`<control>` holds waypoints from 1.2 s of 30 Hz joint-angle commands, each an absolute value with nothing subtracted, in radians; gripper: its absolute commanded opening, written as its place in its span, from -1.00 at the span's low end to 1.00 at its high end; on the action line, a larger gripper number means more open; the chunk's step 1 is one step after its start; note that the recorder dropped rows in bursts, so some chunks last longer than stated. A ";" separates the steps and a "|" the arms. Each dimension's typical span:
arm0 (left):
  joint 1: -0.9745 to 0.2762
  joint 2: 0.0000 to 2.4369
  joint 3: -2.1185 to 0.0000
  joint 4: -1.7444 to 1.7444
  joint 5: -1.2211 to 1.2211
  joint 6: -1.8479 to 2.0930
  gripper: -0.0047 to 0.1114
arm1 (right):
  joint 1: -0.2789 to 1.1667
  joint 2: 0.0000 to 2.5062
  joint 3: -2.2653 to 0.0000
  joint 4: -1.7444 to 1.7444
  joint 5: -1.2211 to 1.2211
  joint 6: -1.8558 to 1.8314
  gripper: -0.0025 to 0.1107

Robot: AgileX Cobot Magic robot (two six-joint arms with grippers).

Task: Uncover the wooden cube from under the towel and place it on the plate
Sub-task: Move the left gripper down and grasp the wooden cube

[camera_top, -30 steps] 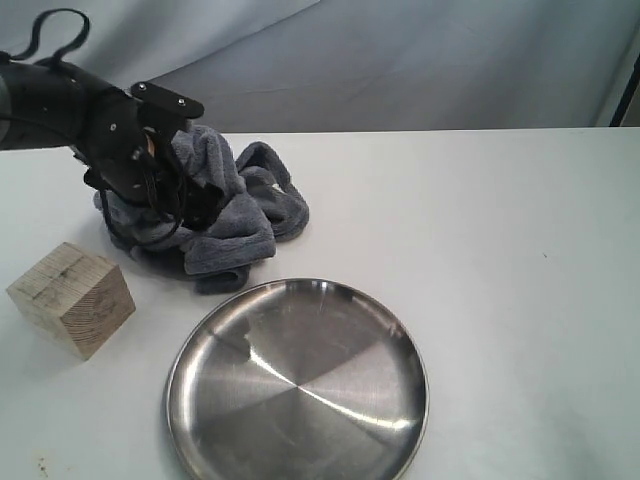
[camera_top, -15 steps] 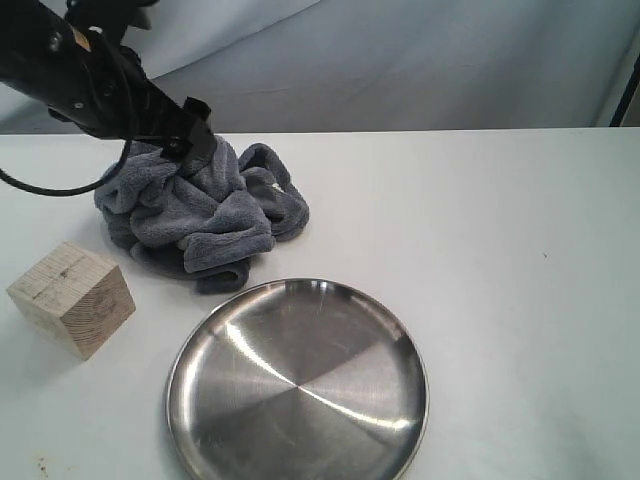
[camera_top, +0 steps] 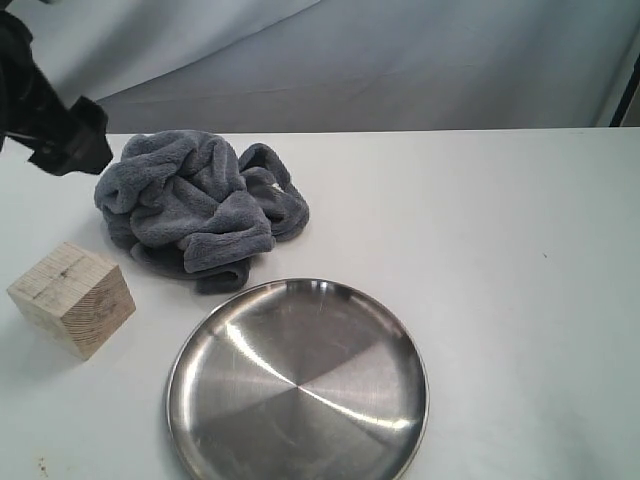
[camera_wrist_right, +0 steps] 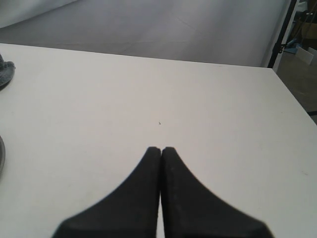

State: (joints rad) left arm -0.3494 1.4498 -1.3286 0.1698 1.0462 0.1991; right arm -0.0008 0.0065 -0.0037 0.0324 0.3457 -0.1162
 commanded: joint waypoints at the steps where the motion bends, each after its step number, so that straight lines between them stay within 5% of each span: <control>1: -0.353 1.428 -1.303 0.175 1.128 0.218 0.68 | -0.009 0.000 0.000 0.037 0.343 -0.120 -0.96; 3: -0.353 1.417 -1.274 0.179 1.115 0.218 0.35 | -0.009 0.000 0.000 0.037 0.343 -0.120 -0.96; 7: -0.353 1.393 -1.202 0.236 1.096 0.218 -0.77 | -0.009 0.000 0.000 0.037 0.343 -0.120 -0.96; 8: -0.353 1.389 -1.181 0.256 1.096 0.227 -0.90 | -0.009 0.000 0.000 0.037 0.343 -0.120 -0.96; 29: -0.348 1.343 -0.901 0.208 0.744 0.271 -0.81 | -0.009 0.000 0.000 0.037 0.343 -0.120 -0.96; 33: -0.348 1.343 -0.899 0.223 0.722 0.271 -0.37 | -0.009 0.000 0.000 0.037 0.343 -0.120 -0.96; 36: -0.348 1.343 -0.899 0.214 0.704 0.259 0.47 | -0.009 0.000 0.000 0.037 0.343 -0.120 -0.96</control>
